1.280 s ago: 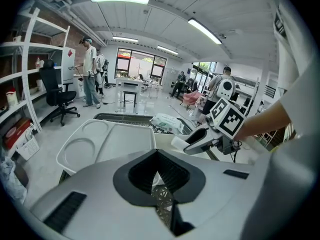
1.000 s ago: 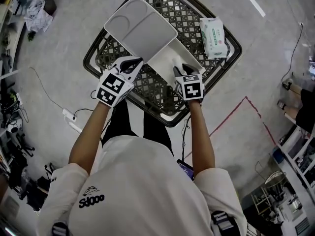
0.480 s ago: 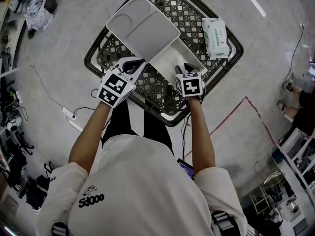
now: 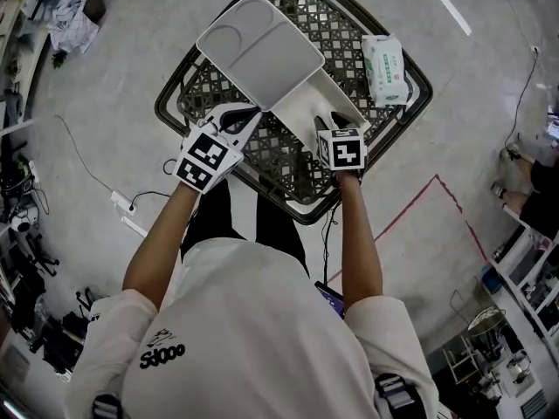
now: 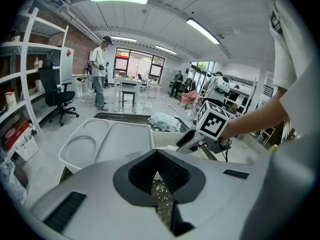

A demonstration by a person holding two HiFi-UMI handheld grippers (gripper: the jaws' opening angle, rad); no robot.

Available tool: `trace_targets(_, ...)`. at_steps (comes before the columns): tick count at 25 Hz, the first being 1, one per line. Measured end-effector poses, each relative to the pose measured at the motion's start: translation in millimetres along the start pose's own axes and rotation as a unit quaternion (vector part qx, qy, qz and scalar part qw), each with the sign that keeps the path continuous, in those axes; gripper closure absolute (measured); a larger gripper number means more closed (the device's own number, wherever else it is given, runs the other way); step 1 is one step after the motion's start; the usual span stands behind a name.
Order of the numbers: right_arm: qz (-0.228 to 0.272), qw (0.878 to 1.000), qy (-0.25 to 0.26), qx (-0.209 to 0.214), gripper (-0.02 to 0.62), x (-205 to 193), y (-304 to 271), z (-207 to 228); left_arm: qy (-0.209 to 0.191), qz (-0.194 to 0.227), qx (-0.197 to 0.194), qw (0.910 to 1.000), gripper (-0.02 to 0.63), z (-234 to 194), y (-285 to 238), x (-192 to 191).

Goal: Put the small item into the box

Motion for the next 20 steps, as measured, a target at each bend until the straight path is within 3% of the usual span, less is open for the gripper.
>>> trace_targets(14, 0.086, 0.996, -0.007, -0.033, 0.425, 31, 66, -15, -0.033, 0.032, -0.013, 0.9989, 0.605, 5, 31, 19)
trace_targets(20, 0.149, 0.986, -0.033, -0.07, 0.476, 39, 112, -25, -0.05, 0.041, -0.031, 0.9974, 0.606, 11, 48, 26)
Point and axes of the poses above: the fingertips, and each gripper's own axes: y backward along the fingers, z to its right, x out of its top, the point moved 2 cm from there along y, backward along the fingers, and after that the axes turned 4 degrees about x, right-handed, at the moved point
